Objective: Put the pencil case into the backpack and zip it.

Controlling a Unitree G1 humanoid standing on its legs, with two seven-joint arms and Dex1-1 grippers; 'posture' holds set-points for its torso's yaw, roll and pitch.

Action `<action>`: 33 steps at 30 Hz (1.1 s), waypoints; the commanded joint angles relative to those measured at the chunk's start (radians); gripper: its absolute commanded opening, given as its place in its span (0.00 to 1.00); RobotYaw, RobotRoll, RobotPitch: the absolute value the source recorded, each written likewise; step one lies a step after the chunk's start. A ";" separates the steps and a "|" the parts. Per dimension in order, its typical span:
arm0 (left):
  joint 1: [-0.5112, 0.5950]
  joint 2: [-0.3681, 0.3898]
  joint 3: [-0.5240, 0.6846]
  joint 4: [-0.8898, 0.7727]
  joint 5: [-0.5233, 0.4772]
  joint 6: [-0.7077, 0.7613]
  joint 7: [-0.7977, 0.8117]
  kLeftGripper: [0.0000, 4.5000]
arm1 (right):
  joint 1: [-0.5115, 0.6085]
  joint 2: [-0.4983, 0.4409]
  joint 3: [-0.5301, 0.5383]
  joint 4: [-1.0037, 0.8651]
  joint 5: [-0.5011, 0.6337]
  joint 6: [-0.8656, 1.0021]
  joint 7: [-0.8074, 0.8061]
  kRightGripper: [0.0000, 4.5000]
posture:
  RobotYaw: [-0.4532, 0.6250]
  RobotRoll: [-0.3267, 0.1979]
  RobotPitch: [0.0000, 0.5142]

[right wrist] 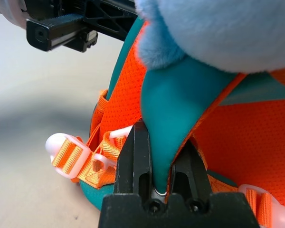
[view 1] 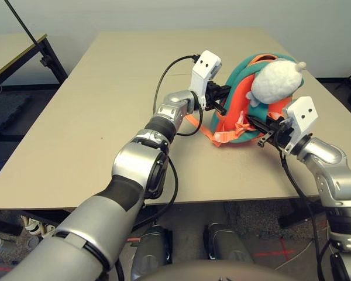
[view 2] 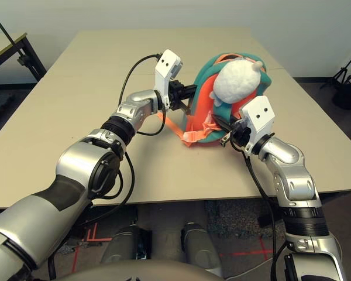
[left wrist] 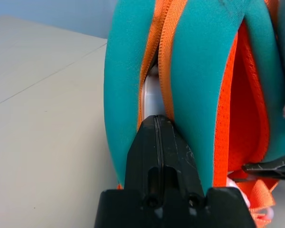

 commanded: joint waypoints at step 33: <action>-0.006 0.117 -0.189 -0.598 -0.166 0.387 -0.382 1.00 | 0.007 -0.035 0.027 0.058 -0.024 -0.054 0.056 0.02 | 0.14 0.62 0.00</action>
